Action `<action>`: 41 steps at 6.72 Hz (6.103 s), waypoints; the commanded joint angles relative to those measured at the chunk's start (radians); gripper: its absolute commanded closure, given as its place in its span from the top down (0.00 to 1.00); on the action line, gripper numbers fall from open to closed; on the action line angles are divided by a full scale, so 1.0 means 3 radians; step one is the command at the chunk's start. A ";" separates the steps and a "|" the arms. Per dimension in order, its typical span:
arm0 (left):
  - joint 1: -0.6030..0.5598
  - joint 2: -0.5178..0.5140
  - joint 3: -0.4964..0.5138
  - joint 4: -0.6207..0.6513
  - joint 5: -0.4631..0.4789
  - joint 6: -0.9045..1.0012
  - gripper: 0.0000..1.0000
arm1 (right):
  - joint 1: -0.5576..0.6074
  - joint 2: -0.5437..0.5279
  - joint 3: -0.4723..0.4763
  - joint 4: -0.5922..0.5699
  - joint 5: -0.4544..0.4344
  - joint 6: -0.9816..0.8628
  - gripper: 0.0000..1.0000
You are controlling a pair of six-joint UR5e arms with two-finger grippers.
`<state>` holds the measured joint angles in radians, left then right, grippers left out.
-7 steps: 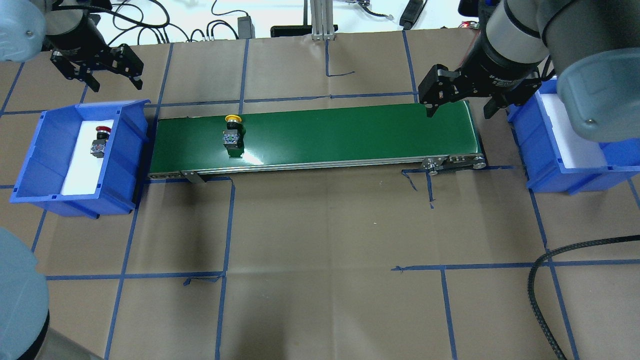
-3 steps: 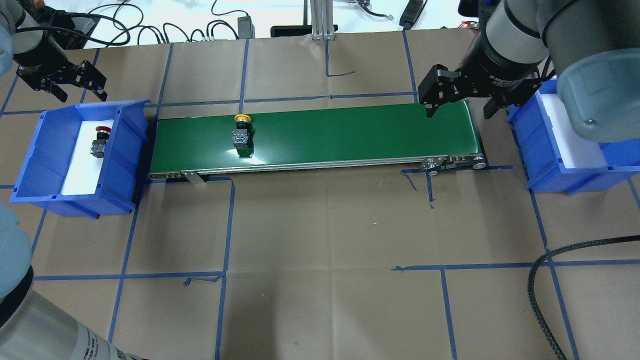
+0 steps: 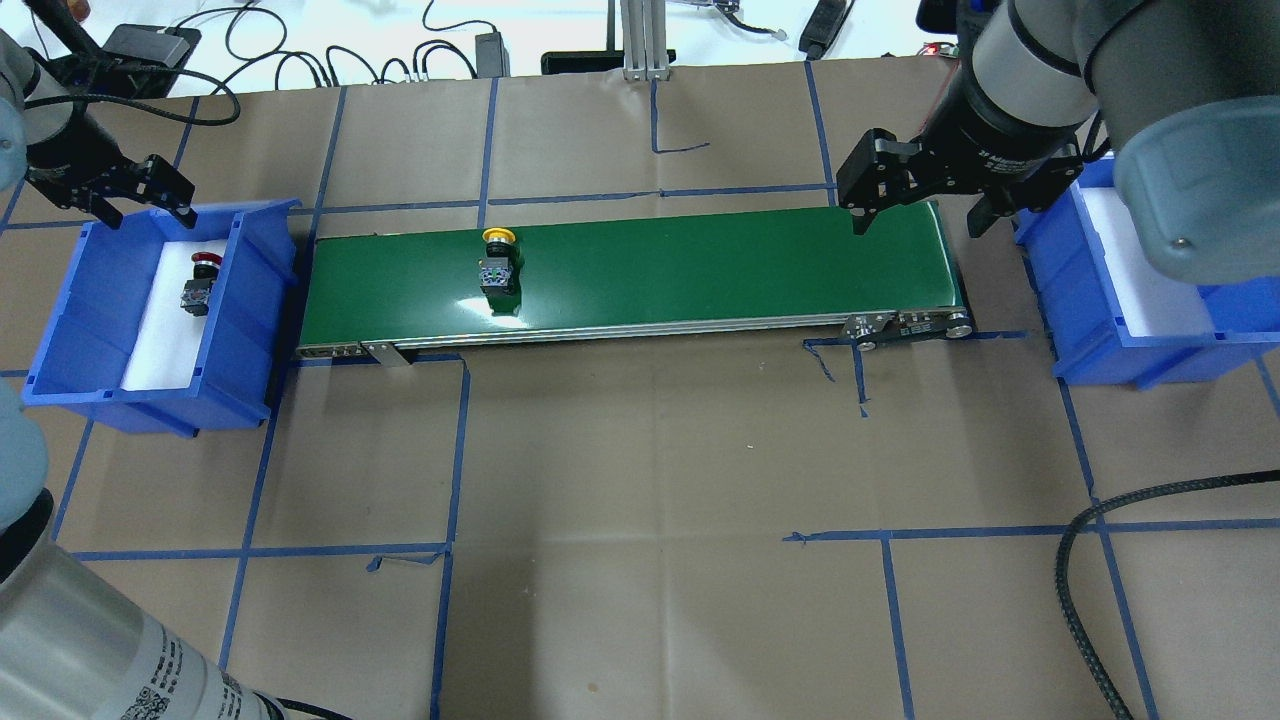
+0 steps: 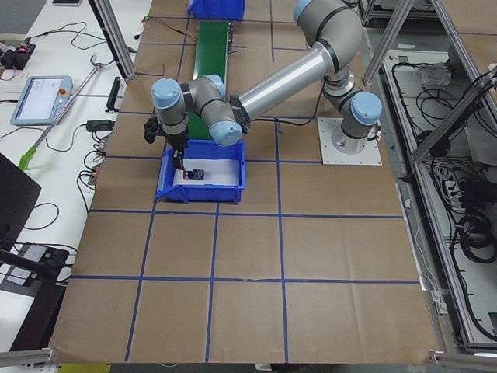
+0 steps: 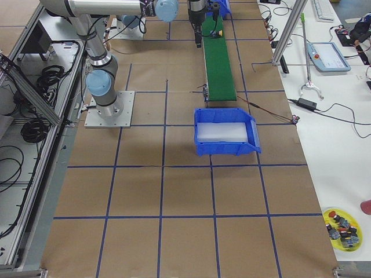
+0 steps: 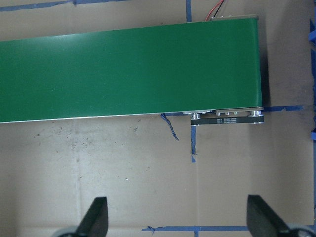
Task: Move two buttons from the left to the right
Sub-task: 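Lower the left gripper and grasp the red-capped button, then carry the red button to the conveyor belt and release it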
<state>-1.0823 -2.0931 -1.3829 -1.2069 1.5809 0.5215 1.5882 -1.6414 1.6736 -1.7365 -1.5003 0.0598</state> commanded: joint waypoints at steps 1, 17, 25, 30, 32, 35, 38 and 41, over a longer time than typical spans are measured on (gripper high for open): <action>0.0023 -0.0099 -0.0144 0.0248 -0.0008 0.0020 1.00 | -0.0002 0.0000 0.0000 0.0000 0.0000 0.0000 1.00; 0.0033 0.0303 0.0324 -0.0853 0.0023 0.0020 0.07 | 0.0003 0.0000 0.0005 -0.0015 0.0000 0.0005 1.00; -0.0849 0.0504 0.0228 -0.1008 0.0023 -0.0265 0.07 | 0.0003 0.0000 0.0010 0.0015 0.0000 0.0005 1.00; -0.1097 0.0401 -0.0445 -0.0230 0.0002 -0.0762 0.07 | 0.0003 0.0000 0.0020 0.0020 0.0000 0.0005 1.00; -0.1097 0.0386 -0.0865 0.0400 0.0017 -0.0777 0.07 | -0.0002 0.0000 0.0020 0.0026 0.0000 0.0000 1.00; -0.1081 0.0371 -0.0908 0.0434 0.0017 -0.0762 0.08 | 0.0003 -0.0005 0.0020 0.0026 -0.0005 0.0000 1.00; -0.1086 0.0355 -0.0831 0.0413 0.0023 -0.0787 0.99 | 0.0003 0.0000 0.0020 0.0026 0.0000 0.0005 1.00; -0.1081 0.0457 -0.0445 -0.0028 0.0023 -0.0798 1.00 | 0.0003 0.0000 0.0025 0.0021 -0.0010 0.0005 1.00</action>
<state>-1.4059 -1.9688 -1.5844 -1.1281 1.5883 0.2851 1.5892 -1.6414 1.6801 -1.7291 -1.5017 0.0613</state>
